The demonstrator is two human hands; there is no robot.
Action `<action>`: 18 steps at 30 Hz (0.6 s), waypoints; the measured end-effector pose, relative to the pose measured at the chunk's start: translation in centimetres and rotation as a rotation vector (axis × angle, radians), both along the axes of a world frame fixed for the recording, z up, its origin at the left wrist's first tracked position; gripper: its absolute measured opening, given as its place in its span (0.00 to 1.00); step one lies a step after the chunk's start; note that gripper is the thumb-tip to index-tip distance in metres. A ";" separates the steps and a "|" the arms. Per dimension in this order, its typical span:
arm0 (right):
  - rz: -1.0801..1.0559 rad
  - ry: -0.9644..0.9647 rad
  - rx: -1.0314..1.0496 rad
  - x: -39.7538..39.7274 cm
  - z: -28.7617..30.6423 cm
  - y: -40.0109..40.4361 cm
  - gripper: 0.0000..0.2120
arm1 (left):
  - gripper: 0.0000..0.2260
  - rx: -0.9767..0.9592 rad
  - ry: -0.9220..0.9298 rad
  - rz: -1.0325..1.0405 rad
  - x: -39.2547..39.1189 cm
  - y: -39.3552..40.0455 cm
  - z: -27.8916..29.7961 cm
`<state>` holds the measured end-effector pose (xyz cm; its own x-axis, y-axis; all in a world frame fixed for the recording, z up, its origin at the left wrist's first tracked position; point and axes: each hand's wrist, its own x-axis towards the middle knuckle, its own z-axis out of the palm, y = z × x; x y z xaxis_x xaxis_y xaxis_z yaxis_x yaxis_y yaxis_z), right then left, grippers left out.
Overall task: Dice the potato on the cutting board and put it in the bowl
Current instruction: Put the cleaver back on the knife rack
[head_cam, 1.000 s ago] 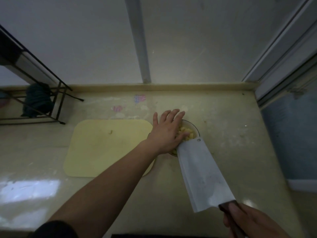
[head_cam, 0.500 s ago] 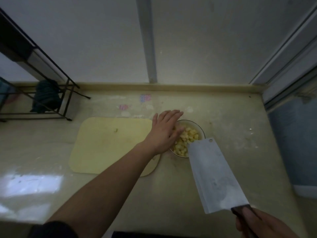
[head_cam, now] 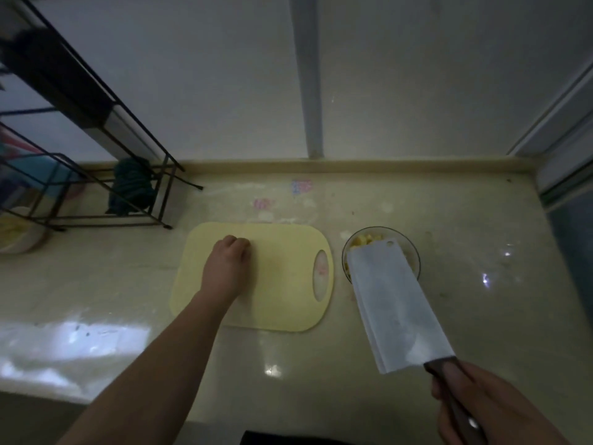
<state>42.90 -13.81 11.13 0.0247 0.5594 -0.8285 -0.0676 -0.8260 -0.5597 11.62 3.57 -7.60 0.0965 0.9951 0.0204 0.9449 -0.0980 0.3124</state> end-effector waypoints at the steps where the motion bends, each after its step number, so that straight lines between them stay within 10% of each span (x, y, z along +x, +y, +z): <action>1: -0.052 -0.015 0.101 1.6 -0.5 -2.5 0.13 | 0.07 0.001 0.010 -0.013 0.3 0.1 0.1; 9: -0.061 -0.170 0.210 4.7 -2.6 -4.0 0.17 | 0.09 0.157 -0.373 -0.348 13.9 -3.0 5.5; 18: -0.256 -0.123 0.143 7.2 -2.5 -4.8 0.16 | 0.15 0.145 -0.185 -0.675 18.4 -4.2 3.6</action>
<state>50.12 -18.56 8.62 0.2752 0.6326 -0.7239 -0.1879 -0.7031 -0.6858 29.99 -0.67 -4.02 0.6725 0.7054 0.2237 0.5961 -0.6955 0.4012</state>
